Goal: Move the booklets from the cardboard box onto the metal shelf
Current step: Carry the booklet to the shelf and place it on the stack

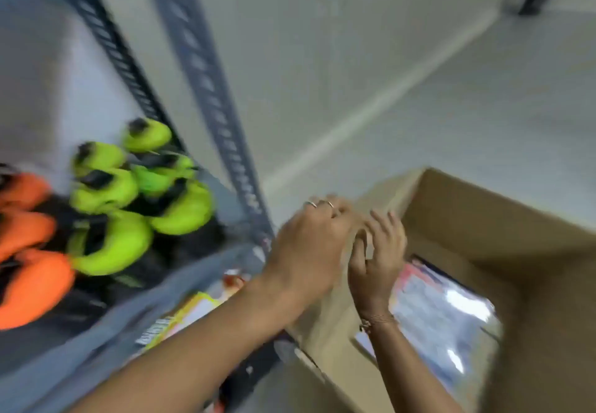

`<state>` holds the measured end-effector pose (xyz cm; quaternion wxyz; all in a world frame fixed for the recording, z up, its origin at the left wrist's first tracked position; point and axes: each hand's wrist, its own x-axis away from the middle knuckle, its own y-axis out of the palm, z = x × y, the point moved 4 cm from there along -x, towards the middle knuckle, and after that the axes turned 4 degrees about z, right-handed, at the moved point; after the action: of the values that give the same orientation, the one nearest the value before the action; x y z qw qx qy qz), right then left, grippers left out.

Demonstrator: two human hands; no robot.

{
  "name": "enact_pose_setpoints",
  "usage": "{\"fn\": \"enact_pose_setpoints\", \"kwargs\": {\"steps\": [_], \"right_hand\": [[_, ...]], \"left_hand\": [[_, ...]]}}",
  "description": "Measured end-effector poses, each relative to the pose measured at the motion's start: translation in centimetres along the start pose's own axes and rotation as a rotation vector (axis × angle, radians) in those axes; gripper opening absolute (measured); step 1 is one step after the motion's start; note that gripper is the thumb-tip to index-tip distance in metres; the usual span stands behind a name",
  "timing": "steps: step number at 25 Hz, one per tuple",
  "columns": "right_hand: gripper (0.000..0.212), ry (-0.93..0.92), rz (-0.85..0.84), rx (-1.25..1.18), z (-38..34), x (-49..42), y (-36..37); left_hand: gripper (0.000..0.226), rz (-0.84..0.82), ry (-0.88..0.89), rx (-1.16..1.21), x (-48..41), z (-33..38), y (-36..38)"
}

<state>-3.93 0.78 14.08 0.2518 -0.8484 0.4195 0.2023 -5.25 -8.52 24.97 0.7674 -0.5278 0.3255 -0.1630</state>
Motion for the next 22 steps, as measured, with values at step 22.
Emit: {"fn": "enact_pose_setpoints", "kwargs": {"steps": [22], "right_hand": [[0.040,1.375,0.130,0.617,23.6,15.1,-9.1]], "left_hand": [[0.029,-0.677,-0.560,-0.024,5.8,-0.6,34.5]]}}
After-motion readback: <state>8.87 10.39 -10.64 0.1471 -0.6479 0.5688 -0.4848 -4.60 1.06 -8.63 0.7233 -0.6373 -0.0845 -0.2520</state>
